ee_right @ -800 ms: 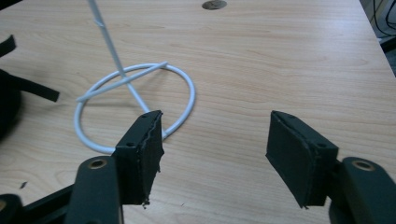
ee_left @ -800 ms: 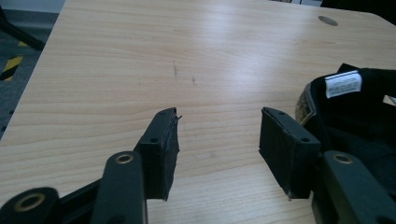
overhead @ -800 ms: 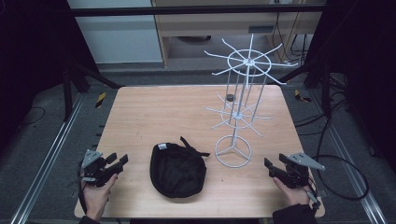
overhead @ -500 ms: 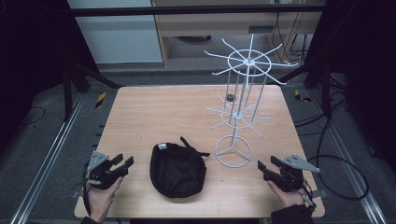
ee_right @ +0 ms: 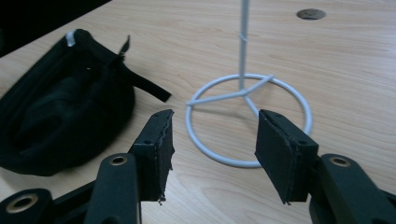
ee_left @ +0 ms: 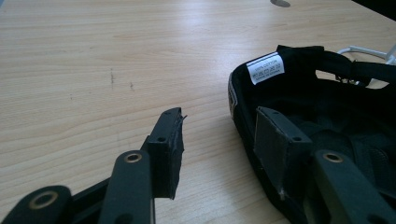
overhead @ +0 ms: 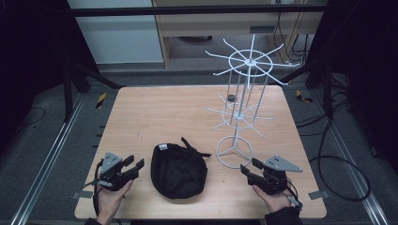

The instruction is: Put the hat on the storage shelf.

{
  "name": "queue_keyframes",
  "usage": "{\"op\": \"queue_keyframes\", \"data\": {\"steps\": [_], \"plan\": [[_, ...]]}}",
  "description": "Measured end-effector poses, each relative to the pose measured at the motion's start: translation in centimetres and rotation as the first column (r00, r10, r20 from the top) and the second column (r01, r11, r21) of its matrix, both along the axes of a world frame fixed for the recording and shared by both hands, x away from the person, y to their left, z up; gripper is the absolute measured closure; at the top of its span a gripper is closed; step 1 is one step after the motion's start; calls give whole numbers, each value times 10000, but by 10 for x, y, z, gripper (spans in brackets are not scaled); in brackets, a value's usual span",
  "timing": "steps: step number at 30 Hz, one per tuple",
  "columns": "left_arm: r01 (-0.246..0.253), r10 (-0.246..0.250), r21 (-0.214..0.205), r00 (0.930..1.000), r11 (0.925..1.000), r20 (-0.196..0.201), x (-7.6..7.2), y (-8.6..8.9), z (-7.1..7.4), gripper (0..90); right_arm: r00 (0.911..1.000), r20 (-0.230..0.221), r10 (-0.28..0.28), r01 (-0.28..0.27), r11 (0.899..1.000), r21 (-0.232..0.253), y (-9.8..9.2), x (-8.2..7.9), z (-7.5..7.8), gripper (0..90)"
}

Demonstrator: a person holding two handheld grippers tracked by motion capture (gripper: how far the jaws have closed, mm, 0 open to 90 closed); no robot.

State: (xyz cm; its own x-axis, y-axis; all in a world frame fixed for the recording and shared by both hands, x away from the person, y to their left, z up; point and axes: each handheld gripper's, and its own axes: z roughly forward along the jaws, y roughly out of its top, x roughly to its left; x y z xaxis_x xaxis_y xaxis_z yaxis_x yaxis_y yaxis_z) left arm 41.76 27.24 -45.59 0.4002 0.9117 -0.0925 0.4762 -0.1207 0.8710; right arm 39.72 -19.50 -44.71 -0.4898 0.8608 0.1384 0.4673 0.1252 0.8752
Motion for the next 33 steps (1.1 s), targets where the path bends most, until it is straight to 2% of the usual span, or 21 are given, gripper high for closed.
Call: {"op": "queue_keyframes", "data": {"steps": [6, 16, 26, 30, 33], "plan": [[134, -134, -53, 9998, 9999, -112, 1, -4, 0, 548, 9987, -33, 507, -507, 9987, 48, 19, 0, 5, 482], [411, -398, 328, 9984, 9986, -390, 8, -17, -4, 578, 9936, -205, 1111, -1114, 9936, -165, 50, 2, 2, 499], [654, -612, 544, 9952, 9964, -758, 17, -27, -11, 590, 9807, -494, 1891, -1897, 9818, -74, 83, 4, -5, 504], [681, -613, 659, 9931, 9955, -1004, 20, -29, -15, 602, 9754, -695, 2092, -2098, 9777, -16, 97, 6, -10, 498], [825, -745, 593, 9893, 9948, -1253, 21, -30, -19, 633, 9710, -874, 2226, -2239, 9746, -51, 106, 7, -15, 489]]}}
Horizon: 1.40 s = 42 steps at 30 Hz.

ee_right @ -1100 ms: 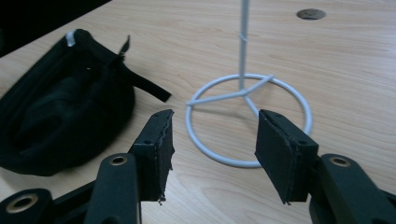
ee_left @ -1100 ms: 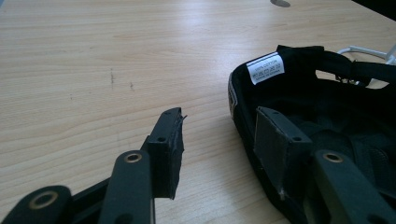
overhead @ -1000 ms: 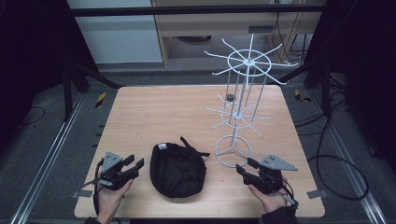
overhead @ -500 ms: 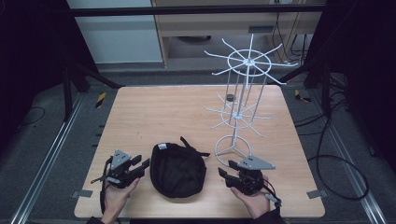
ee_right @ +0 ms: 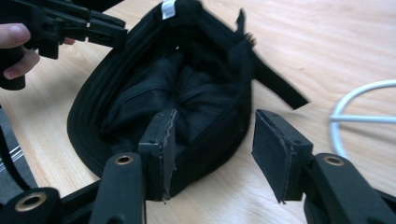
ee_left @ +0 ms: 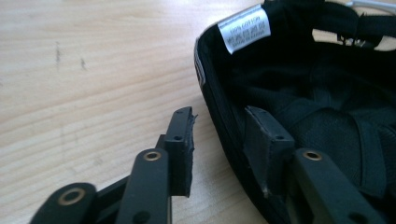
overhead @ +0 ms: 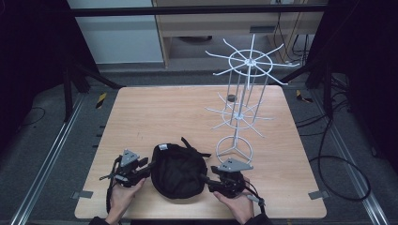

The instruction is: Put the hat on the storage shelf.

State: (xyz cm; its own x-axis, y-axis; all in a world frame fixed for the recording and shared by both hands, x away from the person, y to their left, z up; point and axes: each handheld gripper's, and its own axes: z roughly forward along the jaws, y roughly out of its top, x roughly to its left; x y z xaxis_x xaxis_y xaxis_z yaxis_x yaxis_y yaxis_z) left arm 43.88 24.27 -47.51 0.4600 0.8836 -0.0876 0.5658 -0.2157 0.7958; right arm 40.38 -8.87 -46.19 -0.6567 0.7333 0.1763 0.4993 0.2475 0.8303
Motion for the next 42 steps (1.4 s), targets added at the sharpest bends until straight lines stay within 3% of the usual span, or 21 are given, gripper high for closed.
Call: {"op": "queue_keyframes", "data": {"steps": [11, 14, 18, 21, 25, 28, 33, 37, 42], "plan": [[164, -165, -28, 9990, 9999, -417, -1, -2, -4, 734, 9970, -765, 87, -105, 9997, -221, 12, 2, -16, 501], [148, -151, -79, 9987, 9999, -496, -2, -3, -4, 748, 9952, -954, 204, -225, 9995, -204, 13, 3, -17, 565], [252, -265, -220, 9977, 9994, -619, -3, -2, -4, 758, 9914, -1256, 377, -400, 9991, -156, 15, 6, -18, 737], [352, -372, -314, 9971, 9989, -660, -5, -3, -4, 761, 9910, -1311, 275, -314, 9991, -277, 15, 7, -15, 813], [501, -525, -352, 9961, 9981, -712, -7, -6, -4, 762, 9959, -904, -14, -33, 9986, -518, 13, 11, -8, 834], [625, -648, -319, 9949, 9975, -768, -9, -10, -4, 761, 9988, -480, -100, 90, 9997, -217, 9, 12, 0, 836], [784, -814, -368, 9928, 9962, -876, -10, -17, -6, 761, 9980, 597, 203, -224, 9992, 345, 7, 9, 17, 840], [826, -870, -492, 9916, 9954, -954, -8, -23, -8, 762, 9857, 1402, 936, -1026, 9930, 585, 15, 2, 31, 843], [676, -764, -802, 9907, 9945, -1123, -1, -27, -12, 765, 9725, 1662, 1634, -1751, 9828, 587, 26, -4, 32, 844]]}}
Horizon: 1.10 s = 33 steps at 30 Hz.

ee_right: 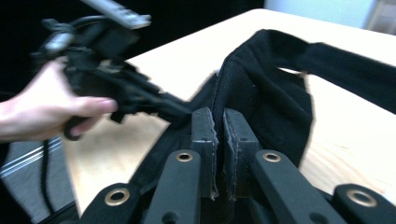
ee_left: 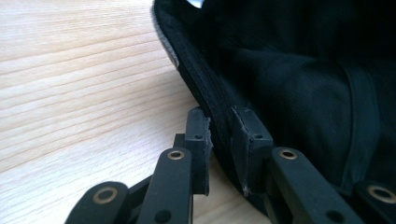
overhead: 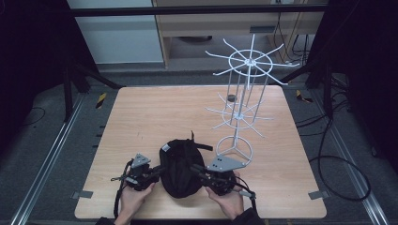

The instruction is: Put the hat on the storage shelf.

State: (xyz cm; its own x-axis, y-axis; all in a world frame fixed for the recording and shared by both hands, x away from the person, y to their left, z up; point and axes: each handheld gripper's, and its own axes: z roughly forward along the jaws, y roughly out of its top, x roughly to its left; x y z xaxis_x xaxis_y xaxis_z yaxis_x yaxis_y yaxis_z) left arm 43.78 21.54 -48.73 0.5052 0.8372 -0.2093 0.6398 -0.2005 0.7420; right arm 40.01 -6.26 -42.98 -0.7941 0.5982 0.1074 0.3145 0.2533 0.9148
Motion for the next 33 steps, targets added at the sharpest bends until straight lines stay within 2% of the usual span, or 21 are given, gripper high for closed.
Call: {"op": "queue_keyframes", "data": {"steps": [2, 5, 12, 15, 17, 19, 22, 24, 29, 33], "plan": [[-41, 41, -131, 10000, 9999, -37, 4, -1, -2, 765, 9995, -77, 297, -297, 9996, -17, 6, -2, -4, 844], [-9, 9, -200, 10000, 9998, 1, 7, 0, -3, 764, 9989, -236, 397, -405, 9986, -352, 12, -3, -12, 844], [-89, 91, -436, 10000, 9990, 42, 7, 13, 5, 707, 9990, -458, -13, -21, 9972, -742, 10, -1, -21, 844], [-162, 192, -634, 9988, 9979, 461, 4, 18, 15, 677, 9991, -400, -169, 132, 9958, -906, 10, -2, -22, 843], [-109, 183, -880, 9963, 9961, 845, 0, 20, 27, 648, 9989, -417, -222, 182, 9953, -949, 10, -1, -23, 842], [9, 116, -1201, 9945, 9928, 1036, -3, 20, 35, 618, 9986, -465, -266, 220, 9949, -986, 10, -1, -24, 841], [334, -140, -1727, 9936, 9844, 1123, -4, 14, 48, 583, 9983, -513, -286, 230, 9941, -1060, 11, -1, -27, 836], [526, -316, -1922, 9933, 9799, 1110, -4, 9, 53, 551, 9984, -517, -247, 190, 9939, -1085, 12, -1, -27, 835], [924, -724, -1962, 9916, 9762, 1069, -1, -12, 60, 511, 9988, -439, -208, 156, 9931, -1161, 13, -2, -27, 833], [1000, -863, -1922, 9932, 9762, 785, 5, -27, 59, 491, 9988, -433, -209, 157, 9929, -1183, 13, -2, -28, 832]]}}
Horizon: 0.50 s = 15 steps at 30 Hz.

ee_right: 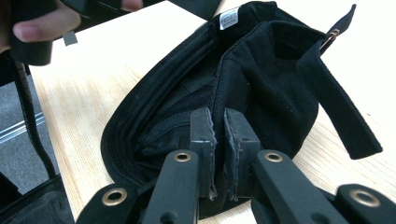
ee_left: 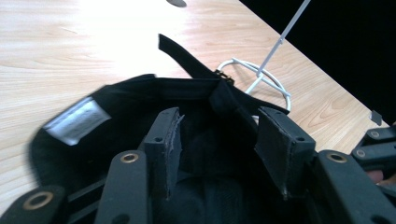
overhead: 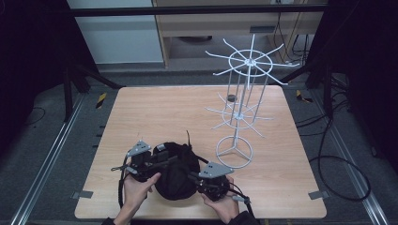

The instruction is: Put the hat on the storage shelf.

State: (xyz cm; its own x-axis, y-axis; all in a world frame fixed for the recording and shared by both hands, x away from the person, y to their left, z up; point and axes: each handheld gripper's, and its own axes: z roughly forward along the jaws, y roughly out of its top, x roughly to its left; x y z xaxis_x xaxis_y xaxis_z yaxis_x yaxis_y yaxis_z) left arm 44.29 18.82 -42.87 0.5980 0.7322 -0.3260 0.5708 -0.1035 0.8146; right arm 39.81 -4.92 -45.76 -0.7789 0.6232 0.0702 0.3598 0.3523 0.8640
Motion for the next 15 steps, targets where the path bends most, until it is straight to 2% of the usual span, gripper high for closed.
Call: {"op": "queue_keyframes", "data": {"steps": [7, 9, 10, 13, 15], "plan": [[247, -247, 266, 9997, 9993, -29, 3, -22, -2, 476, 9999, 45, 113, -113, 9999, -43, 1, -1, -1, 831], [283, -281, 463, 9996, 9985, -49, 3, -29, -4, 477, 9998, 67, 170, -170, 9998, -51, 2, -1, -1, 831], [248, -246, 719, 9997, 9971, -34, 3, -32, -5, 479, 9998, 59, 209, -208, 9998, -47, 3, -1, -1, 831], [142, -126, 991, 9998, 9950, -171, 5, -35, -9, 543, 9997, 100, 237, -235, 9996, -163, 4, -2, -1, 829], [88, -50, 805, 9989, 9967, -463, 7, -33, -11, 599, 9997, 45, 229, -228, 9996, -146, 3, -2, -2, 827]]}}
